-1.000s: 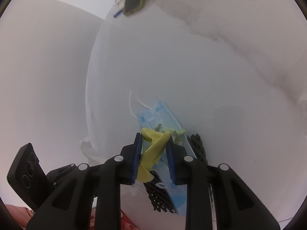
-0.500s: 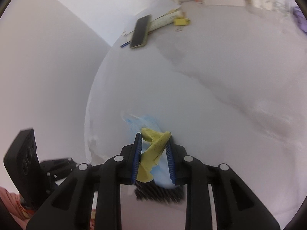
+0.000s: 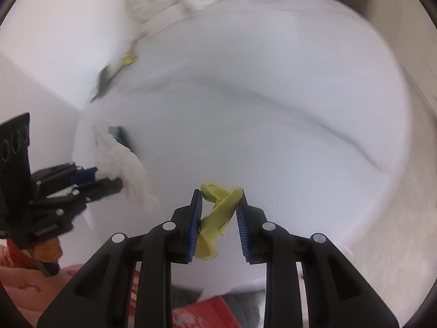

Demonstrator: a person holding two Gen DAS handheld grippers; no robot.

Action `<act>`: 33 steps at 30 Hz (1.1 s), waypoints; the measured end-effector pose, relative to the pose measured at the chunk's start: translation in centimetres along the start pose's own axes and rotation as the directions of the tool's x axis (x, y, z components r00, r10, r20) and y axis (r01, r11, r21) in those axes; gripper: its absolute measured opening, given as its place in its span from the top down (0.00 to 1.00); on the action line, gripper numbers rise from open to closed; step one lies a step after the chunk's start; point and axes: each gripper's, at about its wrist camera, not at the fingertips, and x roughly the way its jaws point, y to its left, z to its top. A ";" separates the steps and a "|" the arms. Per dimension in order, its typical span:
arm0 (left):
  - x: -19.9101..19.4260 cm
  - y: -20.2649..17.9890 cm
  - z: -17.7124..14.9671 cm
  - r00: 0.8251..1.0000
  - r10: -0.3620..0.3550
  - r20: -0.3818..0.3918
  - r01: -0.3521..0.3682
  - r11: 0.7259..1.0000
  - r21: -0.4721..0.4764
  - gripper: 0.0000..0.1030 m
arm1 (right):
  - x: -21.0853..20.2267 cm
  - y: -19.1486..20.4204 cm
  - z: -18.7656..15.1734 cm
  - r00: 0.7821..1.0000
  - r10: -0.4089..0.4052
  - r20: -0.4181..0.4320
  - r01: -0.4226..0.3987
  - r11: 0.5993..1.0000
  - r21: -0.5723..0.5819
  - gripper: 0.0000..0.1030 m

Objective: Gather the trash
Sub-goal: 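Carry both items over the white bin and open both tools to drop them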

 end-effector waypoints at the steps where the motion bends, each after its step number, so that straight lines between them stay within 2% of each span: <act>1: 0.6 -1.8 0.1 1.000 -0.018 -0.012 0.018 0.999 0.029 0.75 | -1.1 -1.6 -1.3 1.000 -0.022 0.012 0.022 0.999 0.025 0.74; 7: 4.7 -12.8 -0.4 0.990 -0.089 -0.107 0.108 0.976 0.190 0.75 | -5.5 -10.0 -10.1 0.993 -0.106 0.045 0.096 0.978 0.183 0.74; 13: 8.3 -20.5 -1.2 0.979 -0.084 -0.184 0.139 0.940 0.311 0.75 | -7.7 -15.0 -16.3 0.989 -0.133 0.059 0.109 0.948 0.298 0.73; 19: 10.8 -24.8 -2.2 0.967 -0.067 -0.244 0.160 0.909 0.384 0.75 | -8.8 -17.6 -19.4 0.986 -0.154 0.071 0.119 0.927 0.356 0.73; 24: 12.1 -25.9 -3.8 0.958 -0.040 -0.285 0.164 0.891 0.424 0.73 | -9.4 -19.5 -21.2 0.984 -0.157 0.084 0.110 0.908 0.404 0.73; 26: 12.7 -26.3 -4.1 0.953 -0.026 -0.301 0.161 0.886 0.434 0.55 | -9.4 -19.8 -21.6 0.984 -0.155 0.084 0.107 0.904 0.413 0.73; 27: 12.9 -26.5 -4.1 0.953 -0.019 -0.302 0.157 0.885 0.439 0.42 | -9.3 -19.7 -21.5 0.984 -0.155 0.084 0.107 0.903 0.416 0.73; 31: 13.3 -27.6 -4.7 0.951 0.002 -0.311 0.152 0.869 0.471 0.19 | -9.3 -20.0 -22.0 0.985 -0.148 0.086 0.098 0.900 0.425 0.73; 33: 12.9 -28.0 -4.9 0.956 0.013 -0.294 0.140 0.859 0.493 0.14 | -9.2 -20.2 -22.2 0.986 -0.144 0.085 0.094 0.899 0.427 0.73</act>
